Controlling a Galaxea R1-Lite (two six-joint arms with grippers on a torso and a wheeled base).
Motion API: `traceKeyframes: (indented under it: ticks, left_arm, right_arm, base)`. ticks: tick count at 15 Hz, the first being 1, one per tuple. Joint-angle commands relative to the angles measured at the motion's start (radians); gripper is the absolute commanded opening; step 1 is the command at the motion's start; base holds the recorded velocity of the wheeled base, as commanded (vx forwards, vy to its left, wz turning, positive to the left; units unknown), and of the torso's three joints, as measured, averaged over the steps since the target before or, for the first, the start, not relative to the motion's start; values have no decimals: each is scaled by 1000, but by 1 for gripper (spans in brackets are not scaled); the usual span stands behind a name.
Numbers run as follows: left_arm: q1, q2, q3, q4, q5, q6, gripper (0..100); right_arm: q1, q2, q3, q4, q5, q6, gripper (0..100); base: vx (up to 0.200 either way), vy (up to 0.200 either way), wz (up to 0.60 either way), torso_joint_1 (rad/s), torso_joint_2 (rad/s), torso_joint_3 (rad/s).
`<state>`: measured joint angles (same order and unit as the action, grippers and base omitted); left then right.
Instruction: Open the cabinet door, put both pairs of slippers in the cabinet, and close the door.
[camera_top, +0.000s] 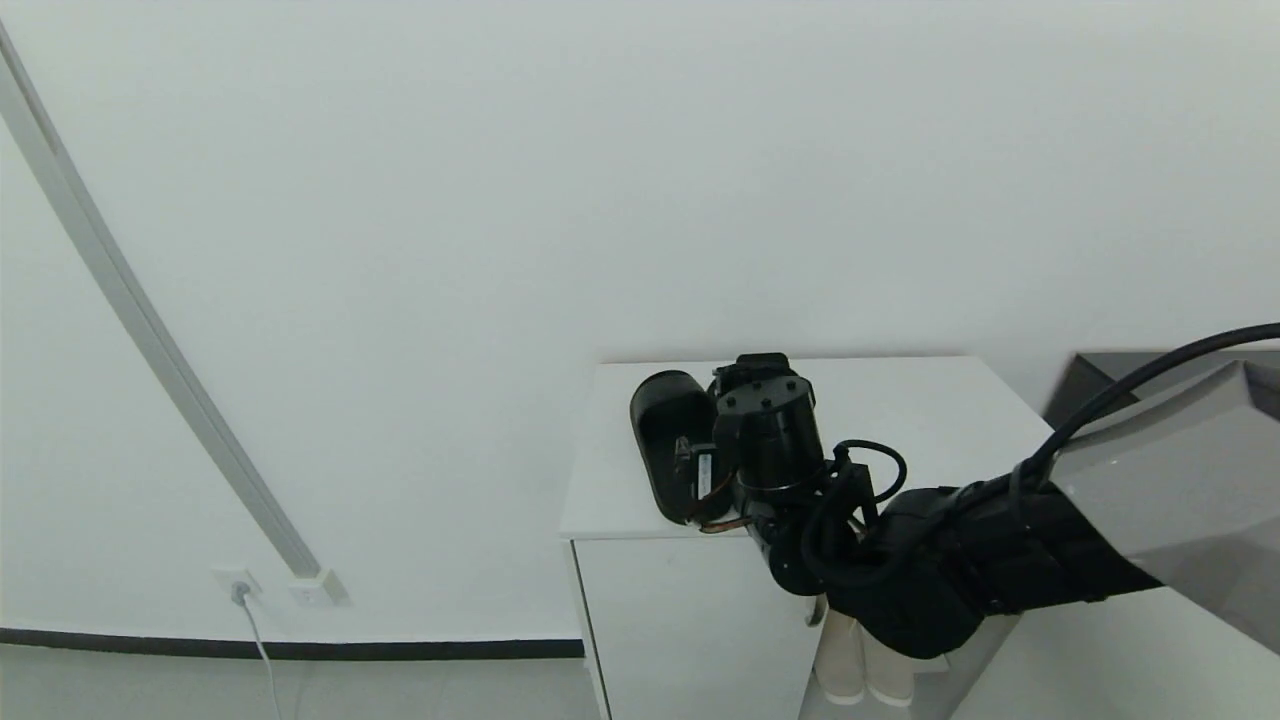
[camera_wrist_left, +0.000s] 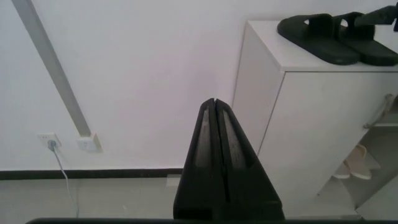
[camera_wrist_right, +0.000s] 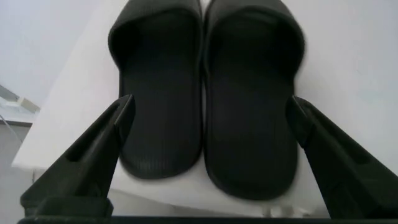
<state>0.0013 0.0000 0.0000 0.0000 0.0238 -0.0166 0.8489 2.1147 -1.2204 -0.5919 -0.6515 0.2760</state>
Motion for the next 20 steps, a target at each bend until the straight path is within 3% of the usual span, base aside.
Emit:
traceKeyframes:
  ticks: [1, 10, 19, 20]
  left_arm:
    - [0, 0, -2, 0, 1, 0, 0]
    - [0, 0, 0, 0, 4, -2, 0]
    - [0, 0, 0, 0, 4, -2, 0]
    - [0, 0, 0, 0, 4, -2, 0]
  right_arm:
    - [-8, 71, -22, -23, 1, -24, 100]
    - [-110, 235, -278, -11, 33, -83, 100]
    - [-156, 344, -467, 57, 73, -100, 100]
    - [-156, 344, -467, 57, 73, -100, 0]
  base:
    - [0, 0, 0, 0, 0, 0]
    - [0, 0, 0, 0, 0, 0]
    - [0, 0, 0, 0, 0, 0]
    - [0, 0, 0, 0, 0, 0]
